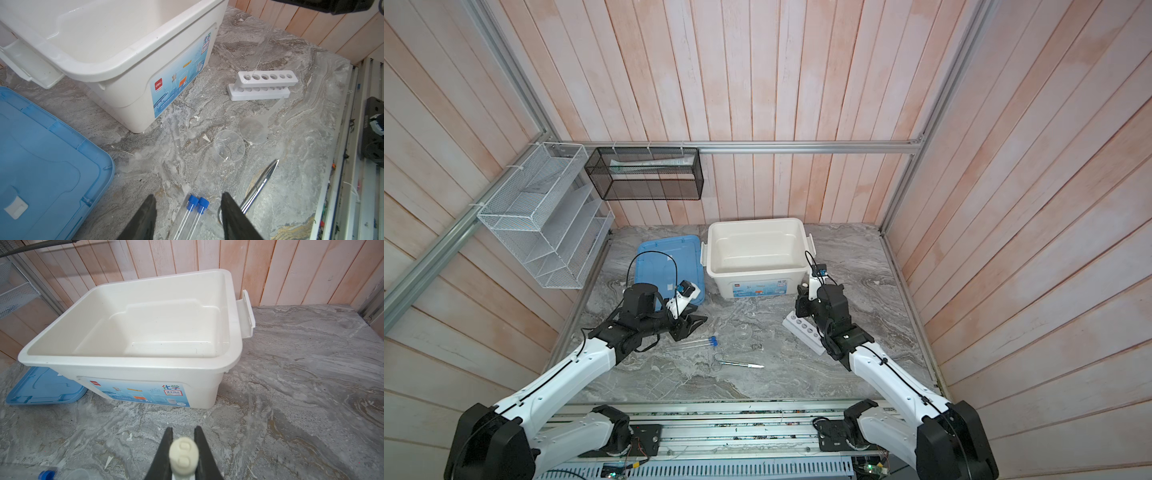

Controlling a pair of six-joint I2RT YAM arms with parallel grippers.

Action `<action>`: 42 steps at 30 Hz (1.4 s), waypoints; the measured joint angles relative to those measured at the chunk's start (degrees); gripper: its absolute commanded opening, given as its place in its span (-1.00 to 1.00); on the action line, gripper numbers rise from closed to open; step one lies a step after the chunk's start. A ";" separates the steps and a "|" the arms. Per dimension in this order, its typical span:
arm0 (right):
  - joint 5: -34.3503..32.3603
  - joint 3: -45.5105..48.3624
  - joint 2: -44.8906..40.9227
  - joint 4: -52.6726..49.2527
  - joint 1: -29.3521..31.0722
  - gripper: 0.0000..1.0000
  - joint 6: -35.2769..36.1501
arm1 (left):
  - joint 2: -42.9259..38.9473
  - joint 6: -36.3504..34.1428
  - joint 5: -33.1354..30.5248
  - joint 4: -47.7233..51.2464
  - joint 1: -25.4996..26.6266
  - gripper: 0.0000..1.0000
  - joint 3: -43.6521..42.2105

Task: Organize the chemistry lab equipment

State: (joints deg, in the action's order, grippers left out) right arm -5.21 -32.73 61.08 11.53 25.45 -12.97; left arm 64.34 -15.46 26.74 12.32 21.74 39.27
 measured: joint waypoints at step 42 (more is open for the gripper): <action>-4.37 4.74 4.66 8.22 3.23 -0.83 3.58 | 0.63 -0.09 -0.68 -0.98 0.00 0.04 0.15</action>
State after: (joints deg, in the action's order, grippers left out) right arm -9.58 -27.99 65.73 19.75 28.69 -9.39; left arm 64.97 -15.55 26.06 11.33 21.74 39.42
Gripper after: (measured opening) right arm 0.169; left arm 0.518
